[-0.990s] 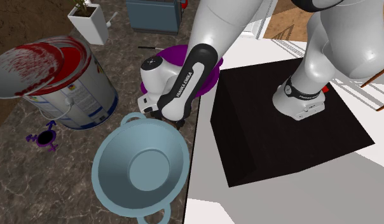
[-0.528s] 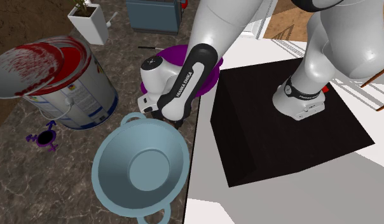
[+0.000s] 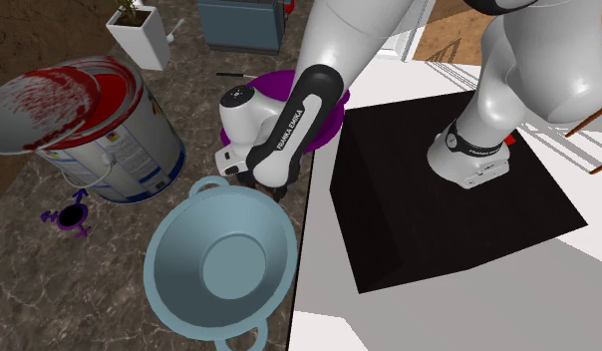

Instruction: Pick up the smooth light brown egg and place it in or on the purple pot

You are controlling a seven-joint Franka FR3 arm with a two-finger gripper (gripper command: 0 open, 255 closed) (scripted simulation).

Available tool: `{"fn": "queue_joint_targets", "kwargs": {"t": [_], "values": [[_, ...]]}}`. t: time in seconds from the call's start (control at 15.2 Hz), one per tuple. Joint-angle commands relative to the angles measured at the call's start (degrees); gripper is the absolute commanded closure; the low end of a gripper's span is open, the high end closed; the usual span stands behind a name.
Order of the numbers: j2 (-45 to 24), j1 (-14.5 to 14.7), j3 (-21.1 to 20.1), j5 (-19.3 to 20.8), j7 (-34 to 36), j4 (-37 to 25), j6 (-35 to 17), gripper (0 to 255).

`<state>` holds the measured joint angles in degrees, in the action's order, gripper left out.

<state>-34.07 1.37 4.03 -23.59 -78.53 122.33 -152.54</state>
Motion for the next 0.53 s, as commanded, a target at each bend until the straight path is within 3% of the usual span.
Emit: {"fn": "queue_joint_targets", "kwargs": {"t": [0.0,0.46], "values": [[1.3,0.4,0.4,0.4,0.5,0.4,0.9,255],[6.5,1.5,1.9,2.2,2.4,1.9,4.5,255]]}}
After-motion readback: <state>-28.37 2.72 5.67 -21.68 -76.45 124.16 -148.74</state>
